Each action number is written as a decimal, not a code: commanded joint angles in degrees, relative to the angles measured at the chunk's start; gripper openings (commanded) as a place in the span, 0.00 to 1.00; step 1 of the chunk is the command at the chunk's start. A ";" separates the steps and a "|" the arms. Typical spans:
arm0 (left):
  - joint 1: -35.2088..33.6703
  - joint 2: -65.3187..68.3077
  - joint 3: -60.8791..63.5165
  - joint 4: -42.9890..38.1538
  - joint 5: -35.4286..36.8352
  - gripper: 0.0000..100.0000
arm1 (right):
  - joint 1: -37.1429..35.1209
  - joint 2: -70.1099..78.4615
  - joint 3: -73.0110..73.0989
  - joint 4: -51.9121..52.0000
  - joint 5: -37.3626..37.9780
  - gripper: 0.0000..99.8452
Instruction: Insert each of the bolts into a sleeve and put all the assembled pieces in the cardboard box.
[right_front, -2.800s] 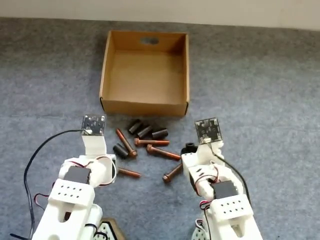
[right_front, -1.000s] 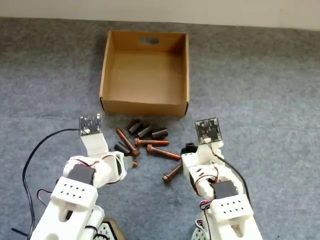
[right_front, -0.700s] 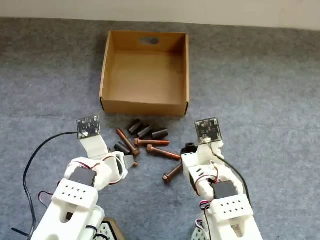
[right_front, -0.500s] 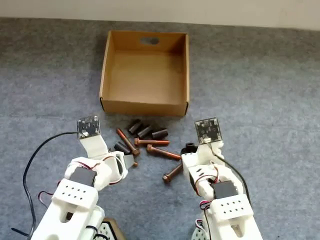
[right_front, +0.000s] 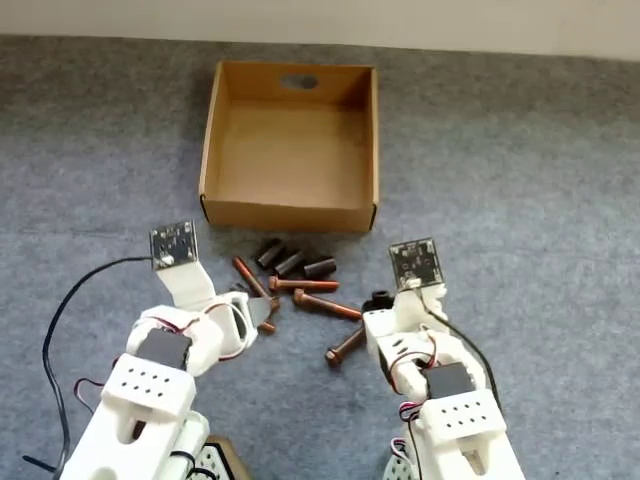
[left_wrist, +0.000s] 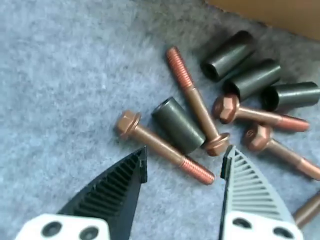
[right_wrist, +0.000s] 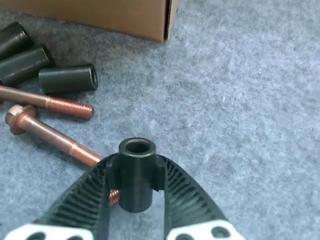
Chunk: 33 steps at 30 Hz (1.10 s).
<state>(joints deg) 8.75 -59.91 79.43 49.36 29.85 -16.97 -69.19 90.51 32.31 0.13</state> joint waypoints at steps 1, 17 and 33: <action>1.89 0.13 -2.95 1.32 -0.79 0.25 | -0.40 -0.84 -0.48 -0.57 -0.53 0.01; 2.59 20.09 -12.88 4.57 -0.53 0.25 | -0.40 -0.84 -0.48 -0.66 -0.53 0.01; -3.65 33.01 -14.37 -2.37 -0.44 0.25 | -0.40 -0.84 -0.48 -0.66 -0.53 0.01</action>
<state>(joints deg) 6.73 -27.12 66.33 47.69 29.58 -16.97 -69.10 90.51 32.31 0.13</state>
